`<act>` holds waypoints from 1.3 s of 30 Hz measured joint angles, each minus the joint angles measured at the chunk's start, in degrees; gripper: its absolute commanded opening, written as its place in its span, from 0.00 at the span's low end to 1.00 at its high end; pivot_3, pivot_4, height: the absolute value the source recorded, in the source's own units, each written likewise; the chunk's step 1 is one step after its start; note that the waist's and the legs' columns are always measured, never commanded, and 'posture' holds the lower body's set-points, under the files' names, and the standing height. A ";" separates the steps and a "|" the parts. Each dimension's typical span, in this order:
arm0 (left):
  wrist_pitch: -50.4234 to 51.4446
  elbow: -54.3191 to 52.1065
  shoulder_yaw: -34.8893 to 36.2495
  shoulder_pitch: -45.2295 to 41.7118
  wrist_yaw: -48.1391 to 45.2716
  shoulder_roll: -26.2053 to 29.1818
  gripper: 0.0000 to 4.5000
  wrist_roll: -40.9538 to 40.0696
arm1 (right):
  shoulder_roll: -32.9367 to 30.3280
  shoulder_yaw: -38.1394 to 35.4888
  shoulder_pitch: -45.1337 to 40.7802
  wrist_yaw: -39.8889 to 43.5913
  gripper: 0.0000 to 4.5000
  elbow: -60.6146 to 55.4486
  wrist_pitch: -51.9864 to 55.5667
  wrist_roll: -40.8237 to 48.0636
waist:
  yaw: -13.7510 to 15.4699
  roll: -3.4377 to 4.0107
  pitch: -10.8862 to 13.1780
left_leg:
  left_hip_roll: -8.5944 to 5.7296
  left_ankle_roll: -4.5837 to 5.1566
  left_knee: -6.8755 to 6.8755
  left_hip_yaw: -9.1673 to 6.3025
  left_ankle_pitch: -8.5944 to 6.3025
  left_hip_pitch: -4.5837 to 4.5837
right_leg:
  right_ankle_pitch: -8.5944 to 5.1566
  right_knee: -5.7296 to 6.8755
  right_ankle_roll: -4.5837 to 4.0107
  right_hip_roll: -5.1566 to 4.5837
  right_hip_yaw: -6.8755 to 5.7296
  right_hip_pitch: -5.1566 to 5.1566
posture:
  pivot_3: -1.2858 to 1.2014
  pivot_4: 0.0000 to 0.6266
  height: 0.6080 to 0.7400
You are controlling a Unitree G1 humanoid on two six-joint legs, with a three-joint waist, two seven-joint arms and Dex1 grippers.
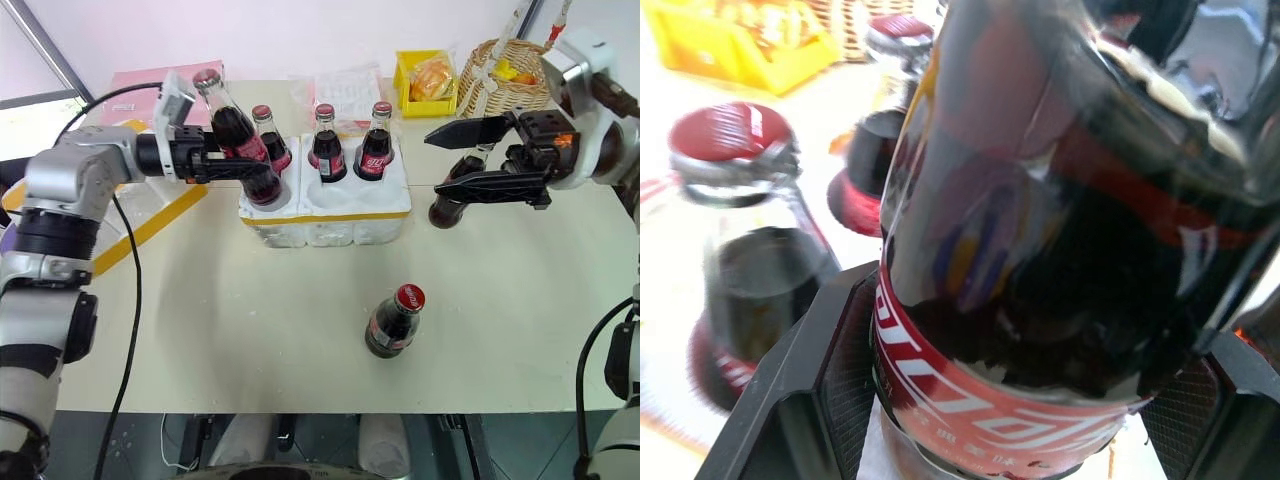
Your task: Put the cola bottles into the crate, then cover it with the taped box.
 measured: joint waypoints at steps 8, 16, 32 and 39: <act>-3.31 6.13 -0.41 0.25 -1.11 -3.78 0.75 4.63 | 1.06 -3.95 3.28 -2.71 1.00 -3.15 1.13 0.14 | 0.03 -0.05 0.03 | 0.00 0.01 0.08 -0.01 0.00 -0.06 | 0.05 0.02 0.07 0.00 0.00 -0.02 | 0.52 0.24 0.98; -4.88 4.30 -0.19 2.90 -2.98 -3.51 0.99 5.86 | 2.25 -4.47 4.46 -4.36 1.00 -4.01 1.49 0.13 | 0.07 -0.06 0.03 | 0.00 0.01 0.12 -0.03 0.01 -0.05 | 0.08 0.04 0.06 0.00 0.00 -0.02 | 0.52 0.24 0.98; 17.97 -26.06 15.54 18.21 -10.98 21.03 0.99 -11.89 | 1.05 -9.52 23.09 -7.07 1.00 -1.73 -13.57 -10.09 | 0.11 -0.06 0.03 | 0.06 0.00 0.08 -0.04 0.00 -0.03 | 0.10 0.02 0.05 0.05 0.01 0.02 | 0.52 0.24 0.98; 23.83 -38.65 17.54 23.24 -13.06 24.48 0.99 -20.03 | -1.22 -14.86 32.04 -5.28 1.00 -2.58 -16.34 -11.03 | 0.21 -0.06 0.03 | 0.30 -0.06 0.34 -0.04 0.04 0.24 | 0.16 -0.03 -0.10 0.27 0.02 0.41 | 0.52 0.24 0.98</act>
